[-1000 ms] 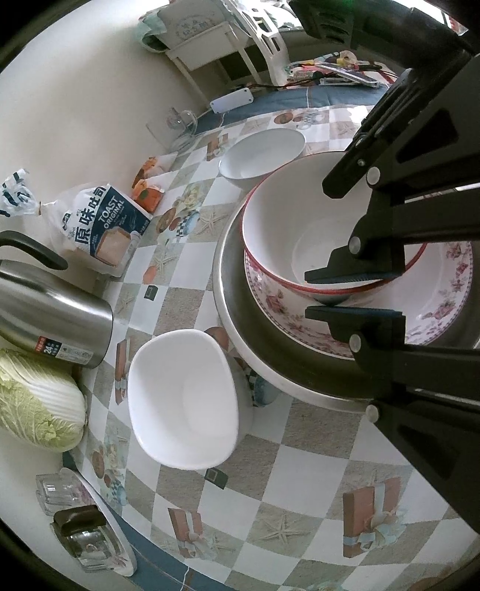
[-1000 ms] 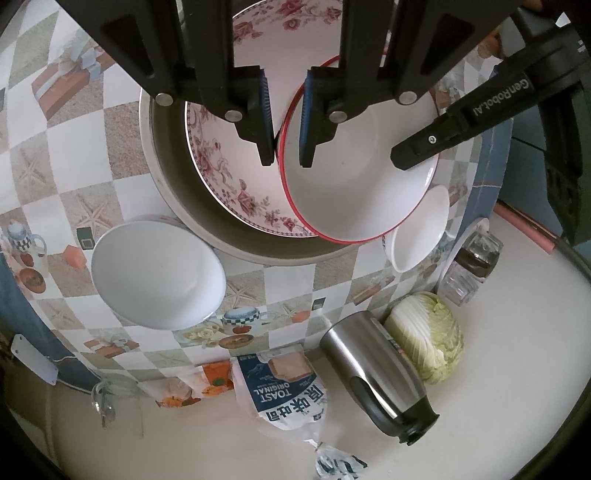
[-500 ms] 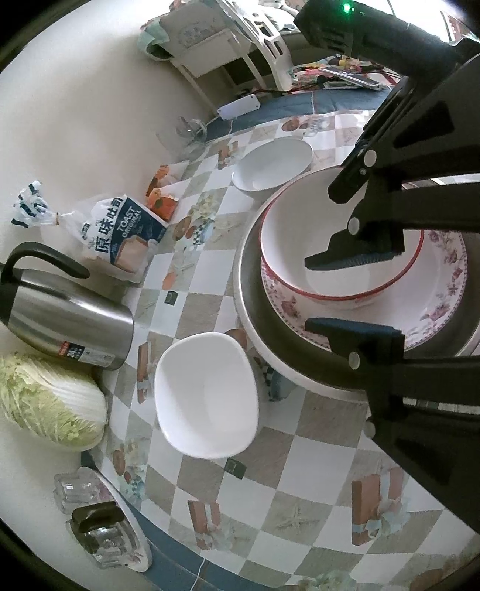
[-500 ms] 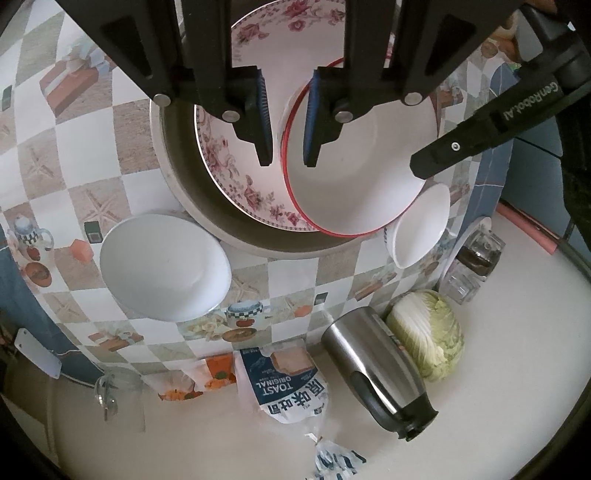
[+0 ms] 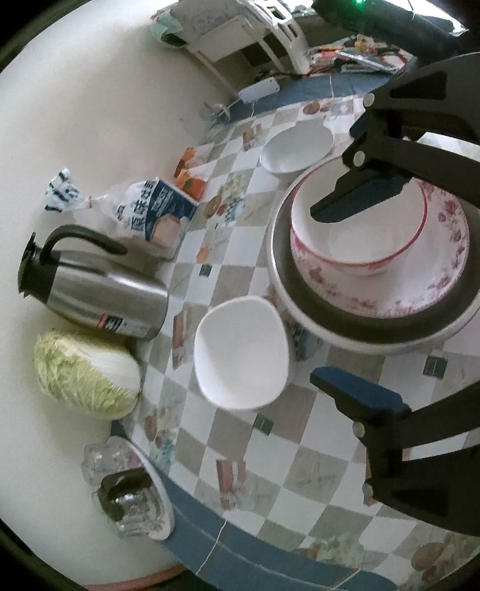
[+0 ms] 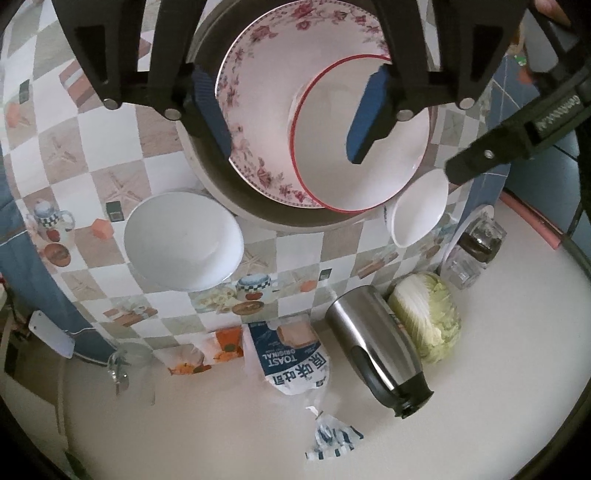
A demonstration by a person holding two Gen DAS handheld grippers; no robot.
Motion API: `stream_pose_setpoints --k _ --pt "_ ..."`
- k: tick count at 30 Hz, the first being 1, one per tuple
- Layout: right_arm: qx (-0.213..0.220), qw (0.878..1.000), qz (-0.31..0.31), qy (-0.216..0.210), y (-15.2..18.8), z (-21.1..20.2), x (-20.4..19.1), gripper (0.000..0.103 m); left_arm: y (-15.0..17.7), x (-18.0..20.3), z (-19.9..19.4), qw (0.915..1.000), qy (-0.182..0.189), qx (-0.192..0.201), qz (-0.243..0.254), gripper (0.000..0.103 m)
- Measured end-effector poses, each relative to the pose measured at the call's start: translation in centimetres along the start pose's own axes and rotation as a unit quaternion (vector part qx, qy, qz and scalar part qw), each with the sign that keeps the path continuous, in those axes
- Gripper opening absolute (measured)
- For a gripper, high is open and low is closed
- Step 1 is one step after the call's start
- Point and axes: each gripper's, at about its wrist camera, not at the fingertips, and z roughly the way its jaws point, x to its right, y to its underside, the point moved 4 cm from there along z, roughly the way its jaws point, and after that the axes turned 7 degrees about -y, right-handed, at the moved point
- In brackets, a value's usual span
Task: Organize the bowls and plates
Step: 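Open both tools and release the red-rimmed bowl, then move both tools away from the basin toward the white square bowl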
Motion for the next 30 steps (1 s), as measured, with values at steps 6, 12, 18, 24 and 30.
stream_pose_setpoints --k 6,12,18,24,30 --pt "0.0 1.0 0.0 0.008 0.2 0.1 0.3 0.085 0.1 -1.3 0.7 0.9992 -0.04 -0.002 -0.002 0.084" --pt "0.0 1.0 0.0 0.01 0.3 0.2 0.4 0.101 -0.1 -2.1 0.3 0.9984 -0.052 0.014 -0.018 0.089" --pt "0.009 1.0 -0.006 0.012 0.3 0.0 0.3 0.103 -0.3 -2.6 0.3 0.9974 -0.066 0.026 -0.015 0.101" --pt "0.021 1.0 -0.002 0.003 0.2 -0.4 0.3 0.103 -0.8 -3.6 -0.5 0.9965 -0.065 0.042 -0.031 0.101" --pt "0.044 0.999 -0.008 0.004 0.2 -1.2 0.1 0.103 -1.2 -5.0 -0.6 0.9954 -0.067 0.046 -0.052 0.101"
